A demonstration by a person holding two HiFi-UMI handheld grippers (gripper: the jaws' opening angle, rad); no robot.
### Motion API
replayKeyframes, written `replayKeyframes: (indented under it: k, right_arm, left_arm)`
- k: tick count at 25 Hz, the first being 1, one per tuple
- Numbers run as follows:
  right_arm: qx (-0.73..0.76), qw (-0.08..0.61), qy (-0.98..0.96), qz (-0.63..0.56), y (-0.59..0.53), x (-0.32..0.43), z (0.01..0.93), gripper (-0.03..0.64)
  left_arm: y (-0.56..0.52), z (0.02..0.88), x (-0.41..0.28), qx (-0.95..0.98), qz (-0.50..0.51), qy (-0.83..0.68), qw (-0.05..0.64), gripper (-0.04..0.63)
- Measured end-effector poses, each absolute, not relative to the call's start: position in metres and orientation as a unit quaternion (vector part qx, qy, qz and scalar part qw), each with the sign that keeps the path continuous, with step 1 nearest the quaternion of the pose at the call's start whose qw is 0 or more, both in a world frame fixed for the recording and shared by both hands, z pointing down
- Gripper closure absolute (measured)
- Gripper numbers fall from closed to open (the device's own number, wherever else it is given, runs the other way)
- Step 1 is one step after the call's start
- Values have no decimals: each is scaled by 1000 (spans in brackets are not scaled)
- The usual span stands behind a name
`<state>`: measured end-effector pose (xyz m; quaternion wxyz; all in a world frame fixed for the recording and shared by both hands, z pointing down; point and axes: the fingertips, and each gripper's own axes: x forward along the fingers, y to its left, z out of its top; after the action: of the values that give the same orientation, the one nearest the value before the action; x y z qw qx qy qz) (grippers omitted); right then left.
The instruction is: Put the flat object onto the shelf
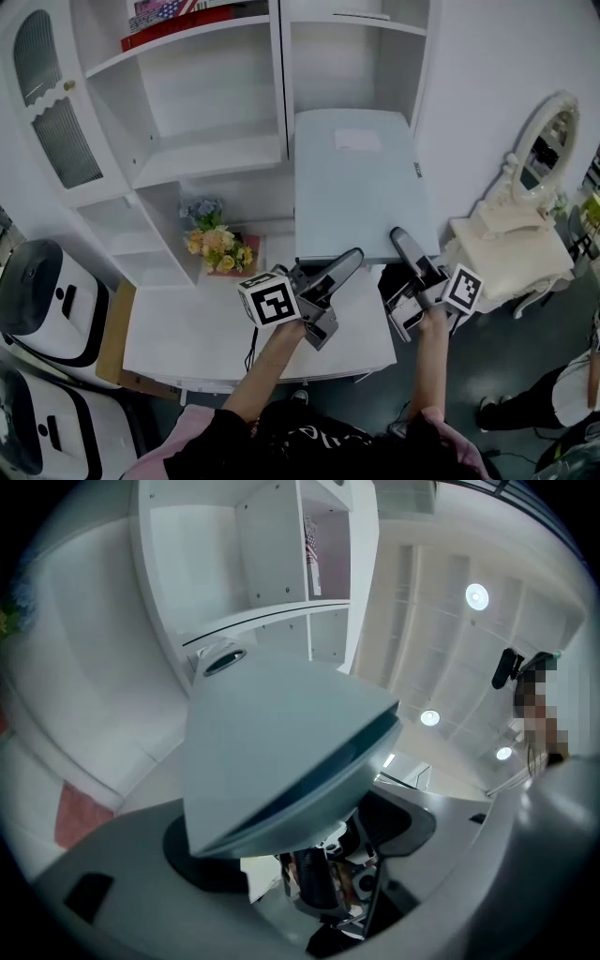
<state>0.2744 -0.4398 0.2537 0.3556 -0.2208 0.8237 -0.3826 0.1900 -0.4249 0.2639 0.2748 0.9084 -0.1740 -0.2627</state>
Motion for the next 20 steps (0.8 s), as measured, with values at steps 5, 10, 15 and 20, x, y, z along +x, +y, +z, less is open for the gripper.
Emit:
replayKeyframes:
  k: [5, 10, 15, 20]
  right_arm:
    - [-201, 401, 794, -411, -458, 282, 252, 307]
    - [-203, 415, 779, -423, -482, 288, 240, 307]
    - [-205, 437, 766, -424, -498, 291, 238, 307]
    - [-209, 457, 754, -423, -510, 299, 236, 307]
  left_arm:
    - [-433, 260, 193, 930, -240, -165, 225, 227]
    - [-455, 254, 200, 945, -205, -185, 176, 227]
    - [-471, 254, 203, 942, -215, -202, 161, 227]
    - [-480, 252, 208, 940, -221, -207, 156, 227]
